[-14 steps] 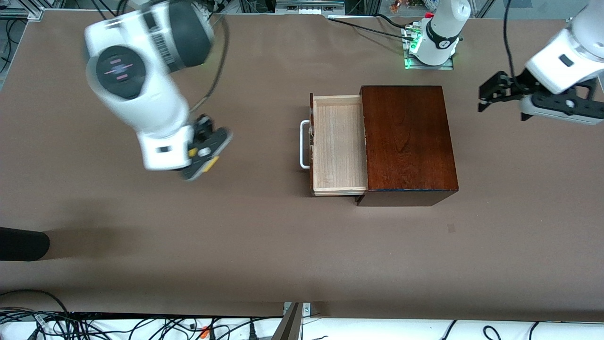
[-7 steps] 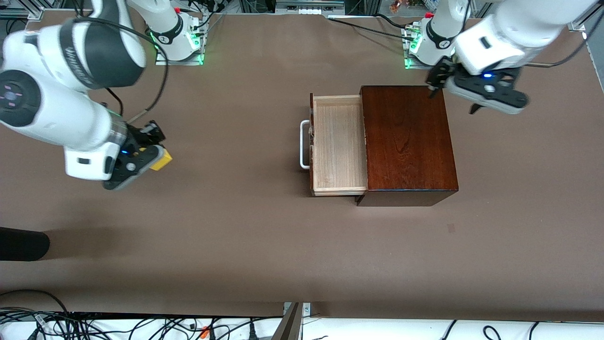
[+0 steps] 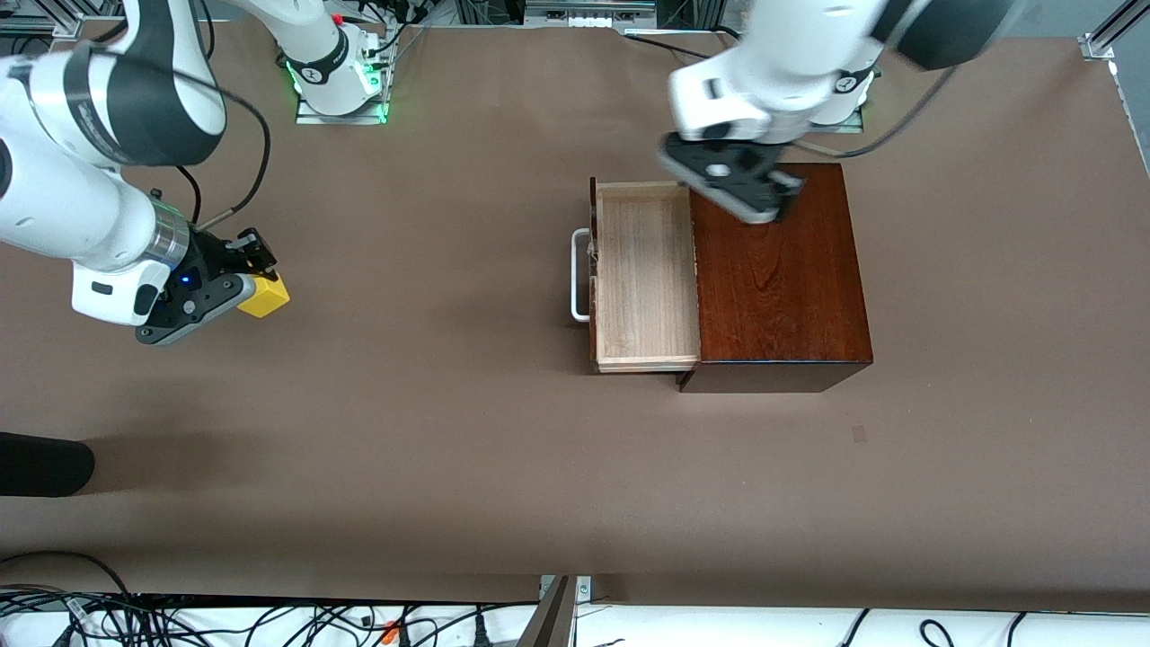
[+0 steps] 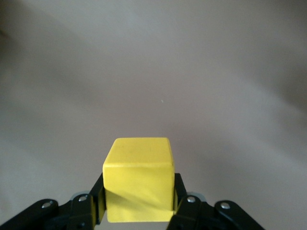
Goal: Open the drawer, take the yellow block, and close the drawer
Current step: 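Lift the yellow cube out with the right gripper while the left gripper approaches, then lower the cube onto the table while the left gripper reaches the drawer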
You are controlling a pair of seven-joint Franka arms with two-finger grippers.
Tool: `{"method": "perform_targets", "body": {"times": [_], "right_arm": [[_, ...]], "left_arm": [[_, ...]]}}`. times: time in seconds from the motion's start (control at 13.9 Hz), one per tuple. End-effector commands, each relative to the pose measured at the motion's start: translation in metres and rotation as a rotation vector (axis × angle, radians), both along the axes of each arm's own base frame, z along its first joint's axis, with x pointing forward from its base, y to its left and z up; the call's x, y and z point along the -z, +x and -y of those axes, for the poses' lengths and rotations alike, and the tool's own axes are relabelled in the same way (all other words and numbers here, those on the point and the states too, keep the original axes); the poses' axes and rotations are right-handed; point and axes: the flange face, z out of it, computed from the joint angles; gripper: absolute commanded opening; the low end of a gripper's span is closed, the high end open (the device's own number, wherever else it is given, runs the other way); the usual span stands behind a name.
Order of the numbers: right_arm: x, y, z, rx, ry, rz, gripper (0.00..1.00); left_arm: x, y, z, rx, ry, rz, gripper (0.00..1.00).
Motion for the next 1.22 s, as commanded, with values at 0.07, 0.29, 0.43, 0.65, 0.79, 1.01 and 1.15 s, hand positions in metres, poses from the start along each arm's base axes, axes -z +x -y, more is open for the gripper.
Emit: {"method": "perform_targets", "body": {"times": [0.07,0.29,0.43,0.65,0.79,1.01,1.15], "right_arm": [[0.032,-0.024,0.012,0.161,-0.005,-0.008,0.0],[0.078,-0.027,-0.011,0.246,-0.063,-0.009,0.0],[0.113,-0.024,-0.019,0.278,-0.09,-0.012,0.0],[0.172,-0.036,-0.015,0.293,-0.096,0.02,0.0],[0.195,-0.036,-0.006,0.308,-0.108,0.008,0.0],[0.222,-0.04,0.008,0.346,-0.126,-0.013,0.0],[0.234,-0.045,0.012,0.366,-0.132,-0.02,0.0]], "left_arm": [[0.053,-0.025,0.094,0.179,0.003,0.011,1.0],[0.091,-0.036,0.133,0.47,0.054,0.031,1.0],[0.102,-0.031,0.145,0.6,0.045,0.039,1.0],[0.126,-0.034,0.162,0.758,0.045,0.046,1.0],[0.145,-0.03,0.167,0.842,0.046,0.05,1.0],[0.173,-0.031,0.172,0.936,0.066,0.021,1.0],[0.184,-0.033,0.173,0.966,0.135,0.032,1.0]]}}
